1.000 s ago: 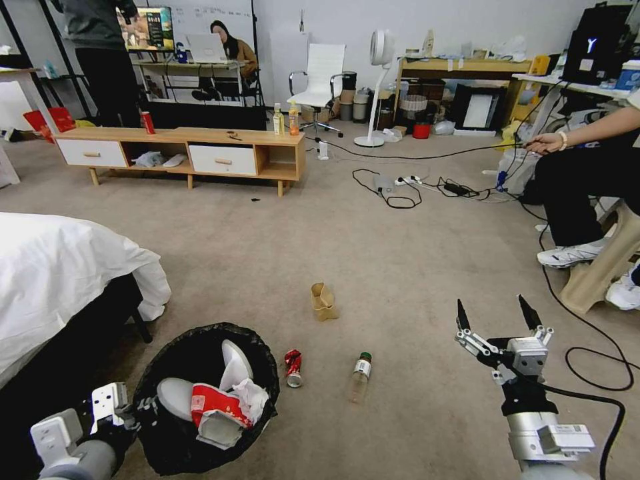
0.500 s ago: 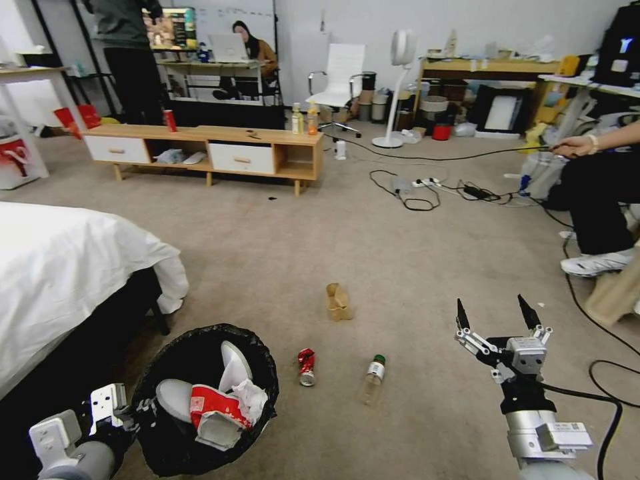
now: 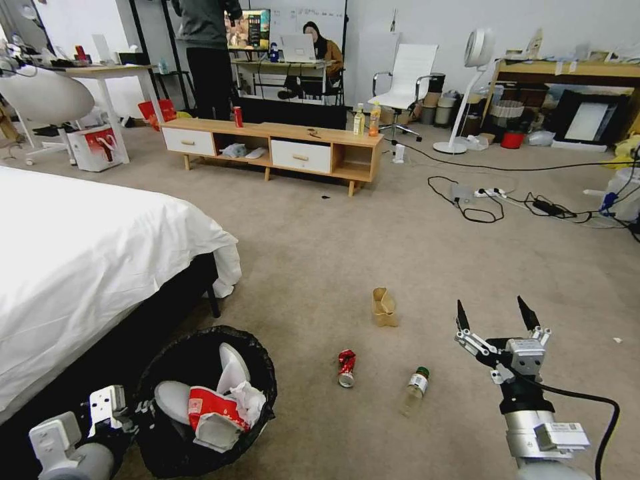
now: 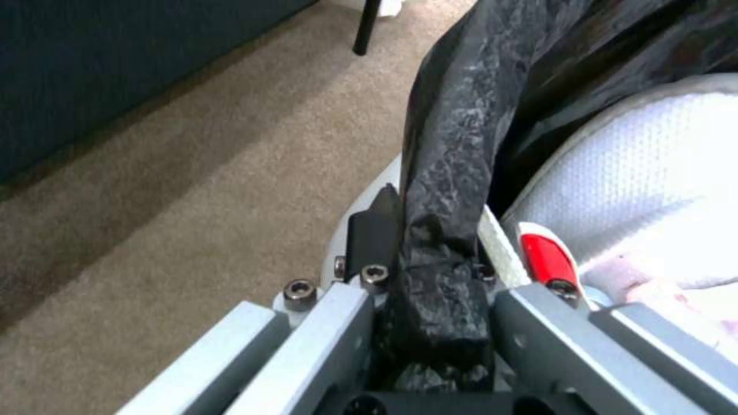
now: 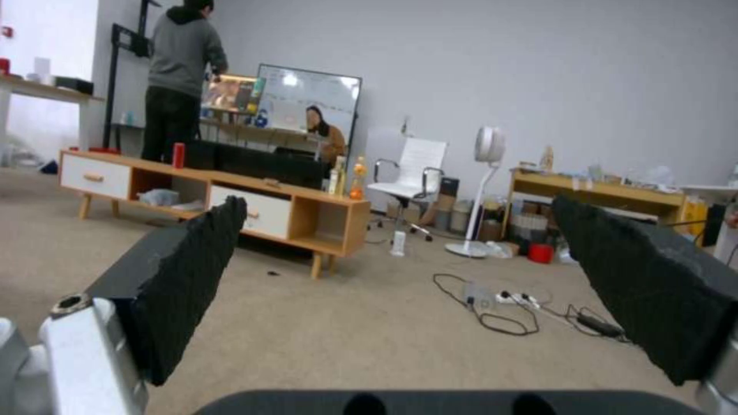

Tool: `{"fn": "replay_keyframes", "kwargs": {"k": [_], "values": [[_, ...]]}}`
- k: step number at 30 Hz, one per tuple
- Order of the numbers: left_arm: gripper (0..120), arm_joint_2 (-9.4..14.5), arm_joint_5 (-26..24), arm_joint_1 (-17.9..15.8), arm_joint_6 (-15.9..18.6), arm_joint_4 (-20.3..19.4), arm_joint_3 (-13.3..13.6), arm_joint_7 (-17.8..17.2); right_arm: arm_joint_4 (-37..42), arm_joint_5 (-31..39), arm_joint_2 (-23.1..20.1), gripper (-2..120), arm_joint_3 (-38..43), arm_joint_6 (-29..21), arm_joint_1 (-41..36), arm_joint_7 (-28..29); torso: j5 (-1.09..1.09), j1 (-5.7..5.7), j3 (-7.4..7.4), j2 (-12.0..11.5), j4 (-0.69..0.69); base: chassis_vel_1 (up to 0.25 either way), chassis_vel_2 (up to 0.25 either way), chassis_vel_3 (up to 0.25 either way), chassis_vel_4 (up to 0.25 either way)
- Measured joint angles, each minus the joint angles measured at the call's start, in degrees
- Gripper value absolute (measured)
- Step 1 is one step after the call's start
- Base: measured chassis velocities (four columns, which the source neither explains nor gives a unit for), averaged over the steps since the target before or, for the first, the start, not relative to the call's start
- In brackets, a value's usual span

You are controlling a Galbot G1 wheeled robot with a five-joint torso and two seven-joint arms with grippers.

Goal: Pick up the trash bin and place the garbage on the floor into it.

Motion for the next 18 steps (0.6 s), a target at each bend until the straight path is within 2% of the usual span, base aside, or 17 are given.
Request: {"fn": "replay_keyframes", "kwargs": {"k": [10,18], "values": [[1,-0.07,-0.03,0.14,-0.01,-0.12,-0.03,0.03,-0.62,-0.22,0.24,100,0.37,0.84,0.23,0.23,0.00,0.00,0.00,0.01,0.01,-0.009,0.007,0.012,-0.006],[1,-0.30,-0.03,0.13,0.00,-0.12,0.06,0.09,-0.89,-0.32,0.22,100,0.55,1.29,0.11,0.43,0.00,0.00,0.00,0.01,0.01,-0.107,0.111,0.124,-0.116]]}}
